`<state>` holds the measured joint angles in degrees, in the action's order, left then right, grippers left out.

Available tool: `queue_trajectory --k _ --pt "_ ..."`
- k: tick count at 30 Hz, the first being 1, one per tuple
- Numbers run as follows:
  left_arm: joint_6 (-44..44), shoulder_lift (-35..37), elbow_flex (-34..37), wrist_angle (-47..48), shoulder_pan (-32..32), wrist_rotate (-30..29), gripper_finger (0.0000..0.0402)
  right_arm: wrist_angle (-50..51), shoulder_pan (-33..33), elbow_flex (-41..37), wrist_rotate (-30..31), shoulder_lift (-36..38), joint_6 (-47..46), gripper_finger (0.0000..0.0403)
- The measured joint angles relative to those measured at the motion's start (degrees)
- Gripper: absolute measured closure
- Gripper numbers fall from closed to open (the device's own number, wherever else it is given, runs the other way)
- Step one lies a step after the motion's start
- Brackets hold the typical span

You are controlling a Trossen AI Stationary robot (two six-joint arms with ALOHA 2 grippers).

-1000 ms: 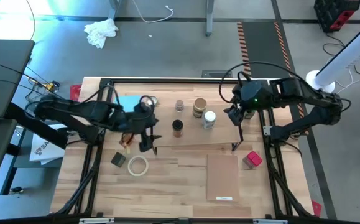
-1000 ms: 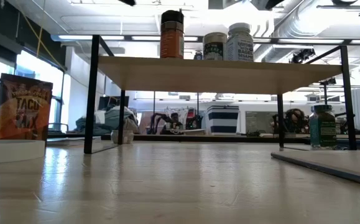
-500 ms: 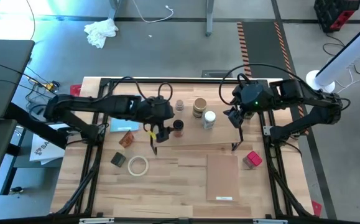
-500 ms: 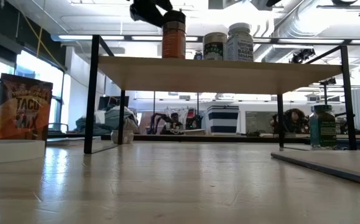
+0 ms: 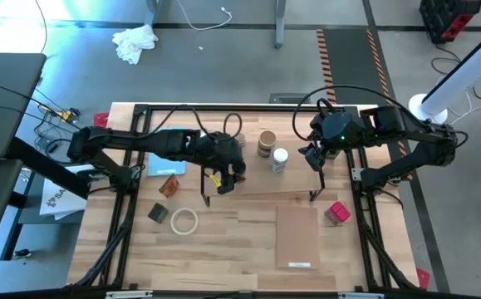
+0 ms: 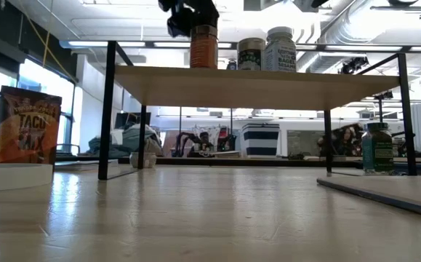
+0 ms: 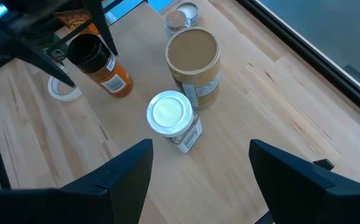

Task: Shelf spices
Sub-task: Remove the black seasoning bottle from the shelf

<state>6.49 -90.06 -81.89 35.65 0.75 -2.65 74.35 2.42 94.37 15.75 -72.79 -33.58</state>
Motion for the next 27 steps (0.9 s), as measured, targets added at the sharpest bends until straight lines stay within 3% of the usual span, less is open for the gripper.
queue_trajectory --k 5,13,16,22,27 --pt "1.35 -1.95 0.0 0.66 0.09 0.04 0.0088 0.0 0.0 0.0 0.06 0.0 -0.05 0.0139" --pt "3.42 -4.4 0.1 1.52 1.52 -4.73 0.0096 -0.02 0.0 -0.02 0.61 0.0 -0.05 0.0139" --pt "3.67 -4.47 0.11 1.08 2.59 -8.44 0.0125 -0.02 0.0 -0.02 0.61 0.0 -0.05 0.0139" --pt "5.72 -4.35 0.09 1.92 4.43 -10.75 0.0235 -0.02 0.0 -0.02 0.61 0.0 -0.07 0.0139" --pt "10.93 -0.2 0.15 2.86 7.5 -9.86 0.0235 -0.05 0.0 -0.02 0.61 0.0 -0.05 0.0139"
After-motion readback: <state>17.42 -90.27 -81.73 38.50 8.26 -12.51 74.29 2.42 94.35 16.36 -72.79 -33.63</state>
